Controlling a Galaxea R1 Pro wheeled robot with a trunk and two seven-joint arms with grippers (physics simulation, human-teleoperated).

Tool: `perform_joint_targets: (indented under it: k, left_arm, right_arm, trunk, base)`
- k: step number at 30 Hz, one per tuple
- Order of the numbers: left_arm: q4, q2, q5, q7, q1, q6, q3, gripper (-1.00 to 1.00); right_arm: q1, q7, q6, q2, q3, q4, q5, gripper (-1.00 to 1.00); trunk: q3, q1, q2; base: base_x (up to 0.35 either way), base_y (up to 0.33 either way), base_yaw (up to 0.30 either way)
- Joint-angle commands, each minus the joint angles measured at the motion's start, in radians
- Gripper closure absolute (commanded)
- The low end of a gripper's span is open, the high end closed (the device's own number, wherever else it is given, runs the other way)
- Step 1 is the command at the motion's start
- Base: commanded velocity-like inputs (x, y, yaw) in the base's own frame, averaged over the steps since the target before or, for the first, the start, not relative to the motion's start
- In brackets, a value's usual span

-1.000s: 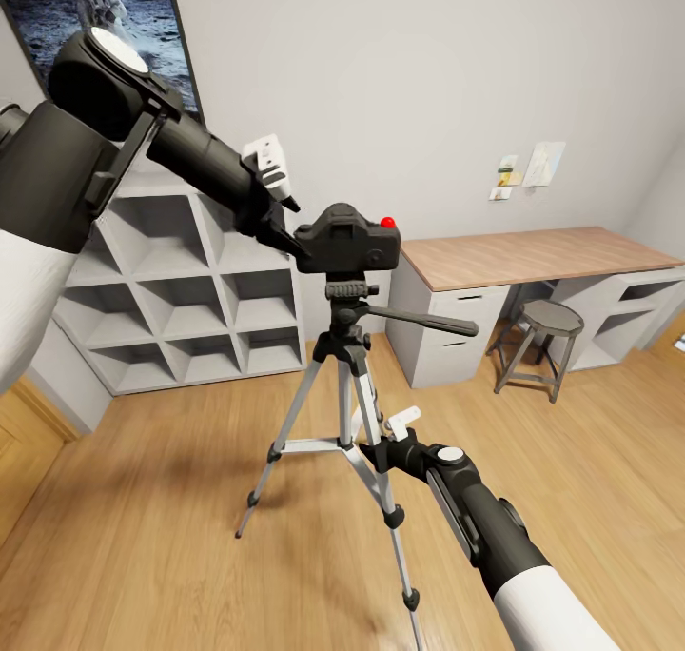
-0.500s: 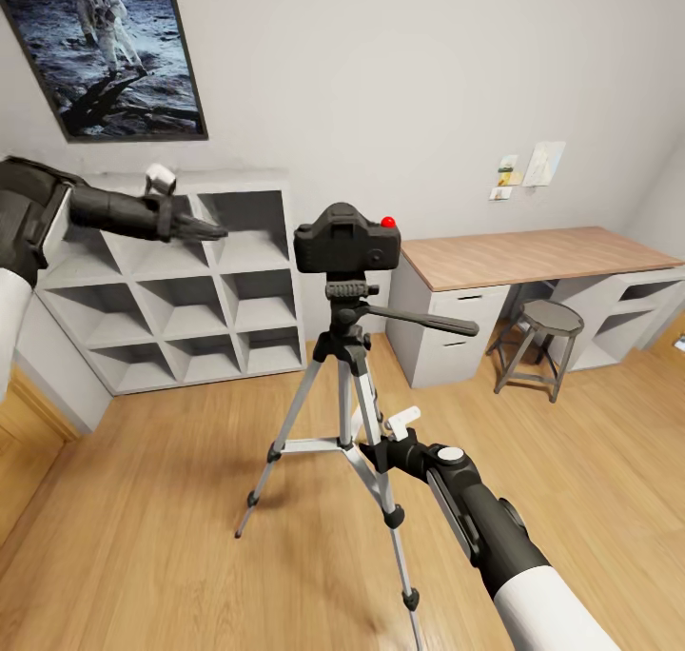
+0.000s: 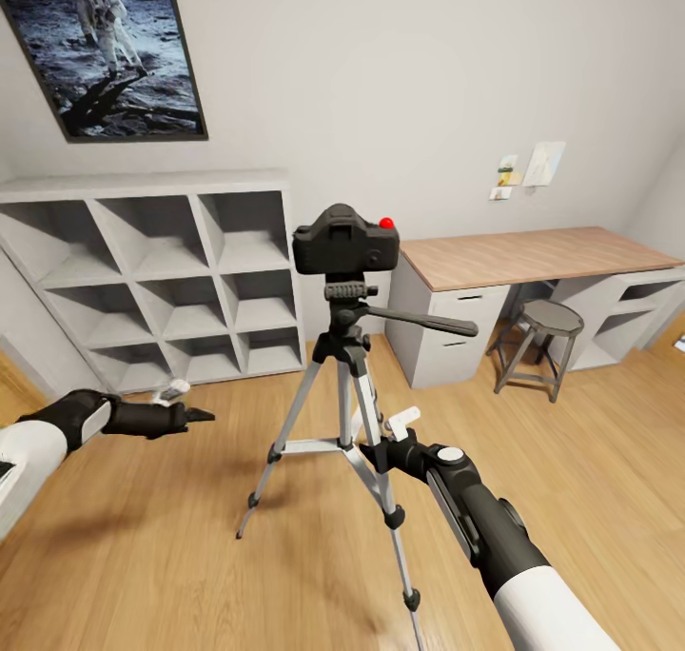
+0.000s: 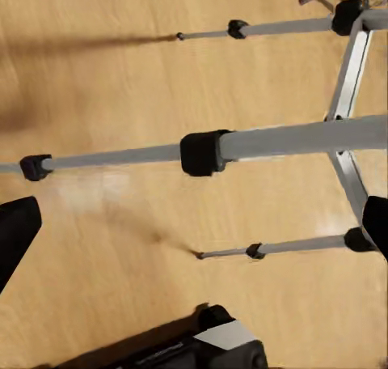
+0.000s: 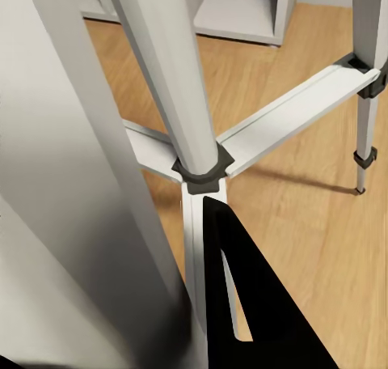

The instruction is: Attach the digital camera to the camera tripod in the bedroom.

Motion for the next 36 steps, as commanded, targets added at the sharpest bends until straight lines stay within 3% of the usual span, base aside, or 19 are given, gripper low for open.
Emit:
perform_joint_targets:
  k: [1,3,4,5,6,7,9,12,13,16,17,19,22,27,30,36]
  left_arm:
    - [0.001,-0.001,0.092,0.024,0.061,-0.016,-0.007,-1.0]
    - [0.001,0.0,0.246,0.09,0.186,-0.057,-0.008,-1.0]
    - [0.002,0.0,0.279,0.114,0.218,-0.066,-0.008,-1.0]
    - [0.002,-0.002,0.34,0.176,0.285,-0.086,-0.008,-1.0]
    - [0.002,-0.003,0.368,0.212,0.318,-0.099,-0.007,-1.0]
    - [0.002,-0.008,0.425,0.293,0.38,-0.132,-0.007,-1.0]
    - [0.002,-0.046,0.537,0.459,0.481,-0.232,-0.006,-1.0]
    - [0.002,-0.115,0.636,0.621,0.557,-0.355,-0.005,-1.0]
    - [0.002,-0.148,0.672,0.709,0.59,-0.408,-0.006,-1.0]
    - [0.002,-0.204,0.71,0.88,0.64,-0.47,-0.006,-1.0]
    - [0.002,-0.234,0.723,0.979,0.665,-0.478,-0.007,-1.0]
    - [0.002,-0.252,0.729,1.039,0.695,-0.46,-0.009,-1.0]
    - [0.002,-0.262,0.725,1.075,0.744,-0.428,-0.012,-1.0]
    - [0.002,-0.274,0.687,1.097,0.838,-0.427,-0.013,-1.0]
    - [0.002,-0.282,0.682,1.101,0.864,-0.423,-0.012,-1.0]
    - [0.003,-0.329,0.679,1.113,0.894,-0.414,-0.011,-1.0]
  right_arm:
    - [-0.001,0.007,0.005,0.001,-0.001,-0.002,0.001,1.0]
    - [-0.001,0.007,0.005,0.001,-0.002,-0.002,0.001,1.0]
    - [-0.001,0.007,0.005,0.001,-0.002,-0.002,0.001,1.0]
    - [-0.001,0.007,0.005,0.001,-0.002,-0.002,0.001,1.0]
    - [-0.001,0.007,0.005,0.001,-0.002,-0.002,0.001,1.0]
    - [-0.001,0.007,0.005,0.001,-0.002,-0.002,0.001,1.0]
    - [-0.001,0.007,0.005,0.001,-0.001,-0.002,0.001,1.0]
    - [-0.001,0.007,0.005,0.001,-0.001,-0.002,0.001,1.0]
    - [-0.001,0.007,0.005,0.001,-0.001,-0.002,0.001,1.0]
    - [0.0,0.007,0.005,0.001,-0.001,-0.001,0.001,1.0]
    - [-0.001,0.007,0.005,0.001,-0.001,0.0,0.001,1.0]
    - [-0.001,0.007,0.005,0.001,-0.001,0.001,0.001,1.0]
    - [-0.001,0.007,0.005,0.001,-0.001,0.001,0.001,1.0]
    - [-0.001,0.007,0.005,0.001,-0.003,0.001,0.001,1.0]
    - [-0.001,0.007,0.005,0.001,-0.003,0.001,0.001,1.0]
    - [-0.001,0.007,0.005,0.001,-0.003,0.002,0.001,1.0]
  trunk:
    - [-0.002,0.001,-0.002]
    - [-0.002,0.001,-0.002]
    - [-0.002,0.001,-0.002]
    - [-0.002,0.001,-0.002]
    - [-0.002,0.001,-0.002]
    - [-0.002,0.001,-0.002]
    - [-0.002,0.001,-0.002]
    - [-0.002,0.001,-0.002]
    - [-0.002,0.001,-0.002]
    - [-0.002,0.001,-0.002]
    - [-0.002,0.001,-0.002]
    - [-0.002,0.001,-0.002]
    - [-0.002,0.001,-0.002]
    - [-0.002,0.001,-0.002]
    - [-0.002,0.001,-0.002]
    - [-0.002,0.001,-0.002]
  base:
    - [0.0,0.0,0.0]
    - [0.0,0.0,0.0]
    - [0.0,0.0,0.0]
    - [0.0,0.0,0.0]
    - [0.0,0.0,0.0]
    - [0.0,0.0,0.0]
    - [0.0,0.0,0.0]
    - [0.0,0.0,0.0]
    - [0.0,0.0,0.0]
    - [0.0,0.0,0.0]
    - [0.0,0.0,0.0]
    - [0.0,0.0,0.0]
    - [0.0,0.0,0.0]
    - [0.0,0.0,0.0]
    - [0.0,0.0,0.0]
    - [0.0,0.0,0.0]
